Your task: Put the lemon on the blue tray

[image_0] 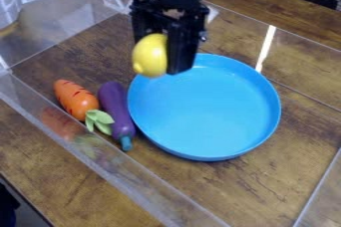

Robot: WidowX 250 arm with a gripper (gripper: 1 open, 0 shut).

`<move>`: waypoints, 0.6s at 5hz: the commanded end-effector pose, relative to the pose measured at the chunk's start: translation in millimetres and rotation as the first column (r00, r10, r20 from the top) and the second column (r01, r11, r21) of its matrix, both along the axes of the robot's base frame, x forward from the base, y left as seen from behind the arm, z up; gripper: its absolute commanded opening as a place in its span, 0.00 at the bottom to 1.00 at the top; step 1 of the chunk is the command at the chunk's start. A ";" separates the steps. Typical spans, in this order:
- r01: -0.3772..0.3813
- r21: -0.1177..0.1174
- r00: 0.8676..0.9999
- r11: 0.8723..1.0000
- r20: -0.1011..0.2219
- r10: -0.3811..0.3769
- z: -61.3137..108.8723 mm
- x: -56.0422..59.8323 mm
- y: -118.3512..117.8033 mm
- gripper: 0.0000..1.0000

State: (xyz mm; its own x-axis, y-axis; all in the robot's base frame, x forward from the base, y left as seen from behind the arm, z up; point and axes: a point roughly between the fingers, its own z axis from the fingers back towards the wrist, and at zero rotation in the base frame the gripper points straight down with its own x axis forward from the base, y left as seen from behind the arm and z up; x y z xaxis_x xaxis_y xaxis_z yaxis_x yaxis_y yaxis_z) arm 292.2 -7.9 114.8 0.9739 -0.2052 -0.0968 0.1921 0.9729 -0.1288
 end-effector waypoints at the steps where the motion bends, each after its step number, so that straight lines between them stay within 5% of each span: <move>1: 0.016 0.001 0.999 1.000 0.038 -0.016 11.7 3.6 -6.6 0.00; 3: 0.003 -0.001 1.000 1.000 0.027 -0.003 7.8 9.6 2.2 0.00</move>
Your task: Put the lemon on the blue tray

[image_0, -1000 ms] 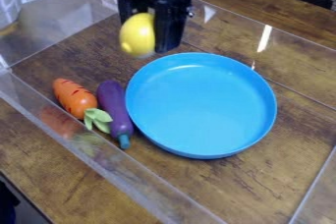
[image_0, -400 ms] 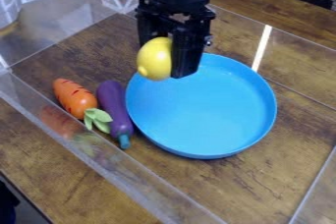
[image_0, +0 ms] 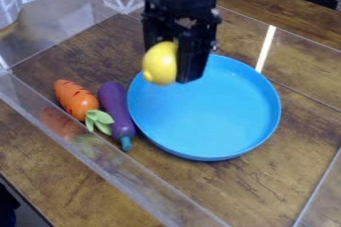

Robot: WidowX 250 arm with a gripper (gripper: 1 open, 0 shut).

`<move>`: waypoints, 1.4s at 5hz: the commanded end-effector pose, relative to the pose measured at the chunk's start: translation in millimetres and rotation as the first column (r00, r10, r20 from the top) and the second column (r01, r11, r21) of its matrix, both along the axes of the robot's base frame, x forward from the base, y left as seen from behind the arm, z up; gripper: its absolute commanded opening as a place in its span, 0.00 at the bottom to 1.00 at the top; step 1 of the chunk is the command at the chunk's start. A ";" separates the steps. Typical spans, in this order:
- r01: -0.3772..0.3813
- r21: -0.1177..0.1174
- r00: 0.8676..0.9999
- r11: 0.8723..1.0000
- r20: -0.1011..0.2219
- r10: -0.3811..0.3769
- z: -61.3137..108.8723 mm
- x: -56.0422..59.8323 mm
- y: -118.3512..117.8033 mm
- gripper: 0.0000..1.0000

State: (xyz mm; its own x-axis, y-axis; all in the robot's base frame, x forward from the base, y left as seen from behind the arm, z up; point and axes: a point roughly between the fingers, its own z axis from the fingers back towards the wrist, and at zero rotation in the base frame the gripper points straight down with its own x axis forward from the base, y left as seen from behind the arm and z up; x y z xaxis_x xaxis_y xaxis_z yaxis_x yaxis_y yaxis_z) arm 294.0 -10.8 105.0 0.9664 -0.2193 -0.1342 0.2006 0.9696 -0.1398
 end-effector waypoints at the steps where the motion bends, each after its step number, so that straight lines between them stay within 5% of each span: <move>1: -0.025 0.010 0.998 1.000 0.061 0.024 6.4 13.9 16.7 0.00; 2: -0.068 0.019 0.996 0.998 0.056 0.067 -8.9 13.6 19.6 1.00; 4: -0.125 0.022 0.991 0.992 0.058 0.123 -45.4 10.9 16.7 1.00; 7: -0.218 0.023 0.971 0.976 0.108 0.215 -61.0 3.8 -7.8 1.00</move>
State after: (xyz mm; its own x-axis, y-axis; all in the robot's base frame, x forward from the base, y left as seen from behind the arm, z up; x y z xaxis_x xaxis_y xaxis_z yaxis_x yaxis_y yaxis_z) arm 292.9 -13.5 26.4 0.9954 0.0167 -0.0948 -0.0255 0.9954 -0.0921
